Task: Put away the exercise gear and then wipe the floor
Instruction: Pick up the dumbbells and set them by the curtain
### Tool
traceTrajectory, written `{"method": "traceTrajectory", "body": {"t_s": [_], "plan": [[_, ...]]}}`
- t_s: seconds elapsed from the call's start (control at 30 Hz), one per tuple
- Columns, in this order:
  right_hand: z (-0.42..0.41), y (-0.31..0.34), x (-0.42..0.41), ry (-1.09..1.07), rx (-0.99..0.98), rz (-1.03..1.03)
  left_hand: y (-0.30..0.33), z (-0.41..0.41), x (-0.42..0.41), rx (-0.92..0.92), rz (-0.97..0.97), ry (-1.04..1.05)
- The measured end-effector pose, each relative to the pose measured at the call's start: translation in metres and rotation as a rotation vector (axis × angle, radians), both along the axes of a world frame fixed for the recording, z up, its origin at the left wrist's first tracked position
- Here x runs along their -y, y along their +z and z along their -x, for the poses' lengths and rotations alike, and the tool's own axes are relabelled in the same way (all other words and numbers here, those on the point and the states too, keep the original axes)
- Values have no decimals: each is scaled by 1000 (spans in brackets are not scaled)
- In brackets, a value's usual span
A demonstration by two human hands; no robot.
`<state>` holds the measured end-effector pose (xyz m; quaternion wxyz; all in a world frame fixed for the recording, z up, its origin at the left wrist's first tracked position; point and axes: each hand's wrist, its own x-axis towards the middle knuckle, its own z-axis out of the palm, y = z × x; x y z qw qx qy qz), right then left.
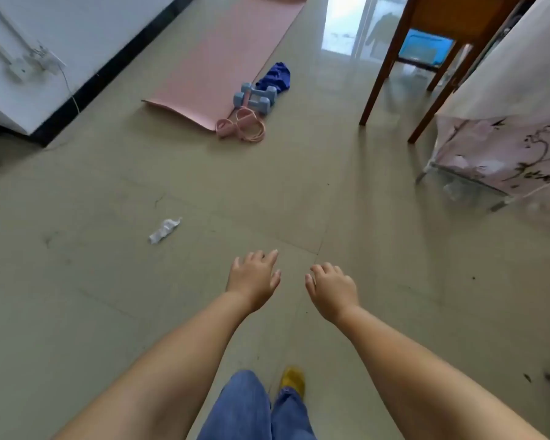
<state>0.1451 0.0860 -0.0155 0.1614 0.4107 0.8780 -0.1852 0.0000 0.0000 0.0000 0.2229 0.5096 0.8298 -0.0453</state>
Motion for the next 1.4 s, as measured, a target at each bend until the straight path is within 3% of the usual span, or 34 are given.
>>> {"method": "traceTrajectory", "body": {"t_s": [0.33,0.87,1.17,1.4], "plan": [[84,-7,-130,-10,-21,-20,-3,85,-120,118,-60,92],[282,22,-450,-141,-119,-14,16,286,-435,174,-32,120],[364,38,-700,59,-121,-42,28,349,-655,175,-119,324],[441,39,-819,192,-102,-5,20,408,-756,219,-120,515]]}}
